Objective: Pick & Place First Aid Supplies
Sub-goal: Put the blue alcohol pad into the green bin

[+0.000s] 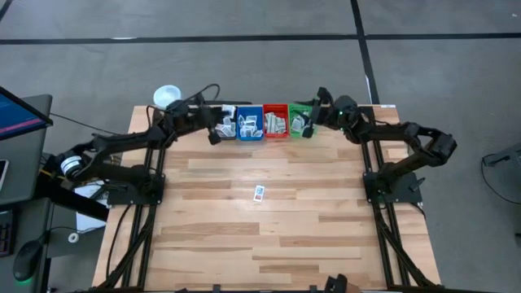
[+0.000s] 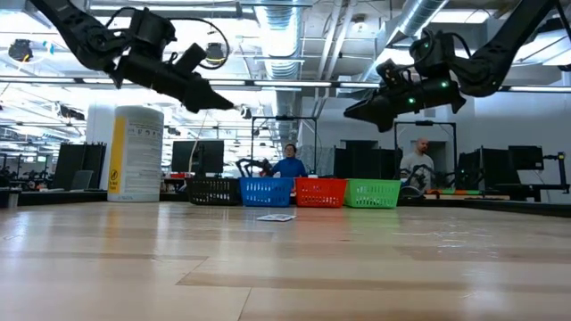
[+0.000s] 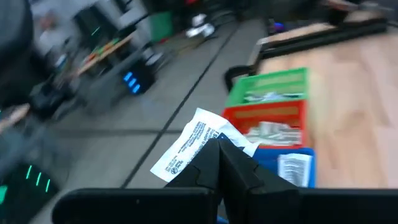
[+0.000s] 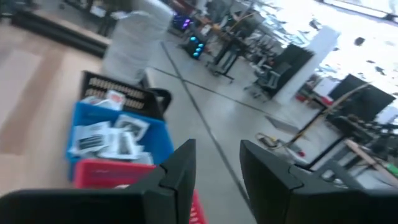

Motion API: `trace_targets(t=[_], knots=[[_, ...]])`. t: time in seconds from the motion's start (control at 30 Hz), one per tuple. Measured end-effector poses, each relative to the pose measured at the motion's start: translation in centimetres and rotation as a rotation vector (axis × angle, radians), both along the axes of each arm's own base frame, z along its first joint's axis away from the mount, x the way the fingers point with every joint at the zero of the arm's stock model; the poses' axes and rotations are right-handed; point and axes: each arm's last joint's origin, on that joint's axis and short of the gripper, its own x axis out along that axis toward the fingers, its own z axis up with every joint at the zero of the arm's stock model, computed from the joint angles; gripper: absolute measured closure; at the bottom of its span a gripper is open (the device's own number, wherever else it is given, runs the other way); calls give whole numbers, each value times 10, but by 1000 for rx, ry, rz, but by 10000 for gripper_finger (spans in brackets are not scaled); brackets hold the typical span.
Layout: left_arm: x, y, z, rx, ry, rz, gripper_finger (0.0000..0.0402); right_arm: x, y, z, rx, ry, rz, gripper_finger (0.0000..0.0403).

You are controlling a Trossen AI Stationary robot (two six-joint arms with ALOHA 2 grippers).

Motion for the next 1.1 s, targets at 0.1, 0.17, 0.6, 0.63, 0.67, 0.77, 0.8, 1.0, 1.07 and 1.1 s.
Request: trace_targets(t=[0.1,0.17,0.6,0.63,0.67,0.77,0.8,1.0,1.07,1.1], knots=[[6,1,-8,92,66,-145,395,-3,-8,7,-17,-20,-28,284],[10,1,-16,141,110,-226,395,-4,-12,10,-24,-27,-42,284],[25,11,-40,230,151,-272,395,-5,-15,9,1,-14,1,284],[25,11,-40,224,141,-276,395,-5,-14,9,5,-15,12,285],[26,11,-40,214,125,-286,395,-5,-14,9,10,-13,26,284],[27,9,-36,186,64,-340,395,-4,-12,7,29,-6,99,284],[27,8,-35,179,40,-367,395,-3,-10,7,31,-8,132,284],[31,6,-22,90,-95,-503,395,11,9,10,11,-28,291,285],[34,7,-17,46,-127,-531,395,16,15,11,-1,-36,322,285],[37,7,-15,20,-140,-545,395,18,19,12,-11,-37,338,285]])
